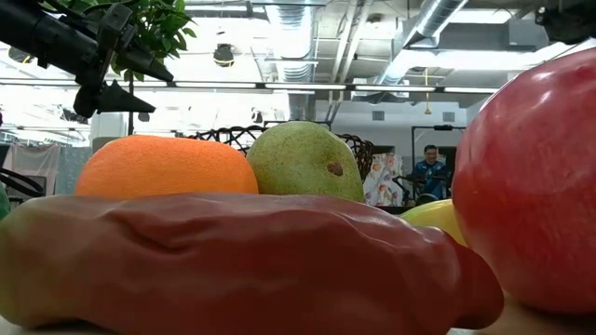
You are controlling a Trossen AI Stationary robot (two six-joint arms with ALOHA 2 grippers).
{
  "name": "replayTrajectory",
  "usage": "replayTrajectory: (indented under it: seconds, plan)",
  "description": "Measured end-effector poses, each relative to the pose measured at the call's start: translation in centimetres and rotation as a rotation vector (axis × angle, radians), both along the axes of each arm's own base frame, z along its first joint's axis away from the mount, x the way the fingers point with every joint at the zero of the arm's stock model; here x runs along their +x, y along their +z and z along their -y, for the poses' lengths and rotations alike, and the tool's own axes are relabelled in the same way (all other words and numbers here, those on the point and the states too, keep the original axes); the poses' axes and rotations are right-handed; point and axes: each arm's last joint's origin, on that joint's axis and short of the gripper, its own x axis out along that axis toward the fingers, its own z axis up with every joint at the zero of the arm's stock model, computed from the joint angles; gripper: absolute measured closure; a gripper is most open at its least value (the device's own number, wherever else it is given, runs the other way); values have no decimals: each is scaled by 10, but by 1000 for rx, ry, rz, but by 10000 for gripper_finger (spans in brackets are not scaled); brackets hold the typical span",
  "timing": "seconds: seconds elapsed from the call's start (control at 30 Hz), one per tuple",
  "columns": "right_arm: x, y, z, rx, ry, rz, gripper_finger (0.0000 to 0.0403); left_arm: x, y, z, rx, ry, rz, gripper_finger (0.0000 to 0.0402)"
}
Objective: Build produce basket
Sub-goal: Put the banana into the wire basket
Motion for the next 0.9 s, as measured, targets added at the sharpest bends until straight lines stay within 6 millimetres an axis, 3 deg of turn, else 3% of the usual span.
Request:
replayTrajectory:
  seconds: [0.2,0.43,0.63,0.9]
  plan:
    - [10,1,-10,-55,194,196,127,0,0,0,2,-1,-2,34]
    - [53,4,-25,-85,581,509,127,0,0,0,-1,-7,-1,34]
    - [71,-25,-40,-91,864,429,127,0,0,0,-12,-4,6,34]
    - [77,-56,-60,-58,1056,352,127,0,0,0,-13,-4,7,34]
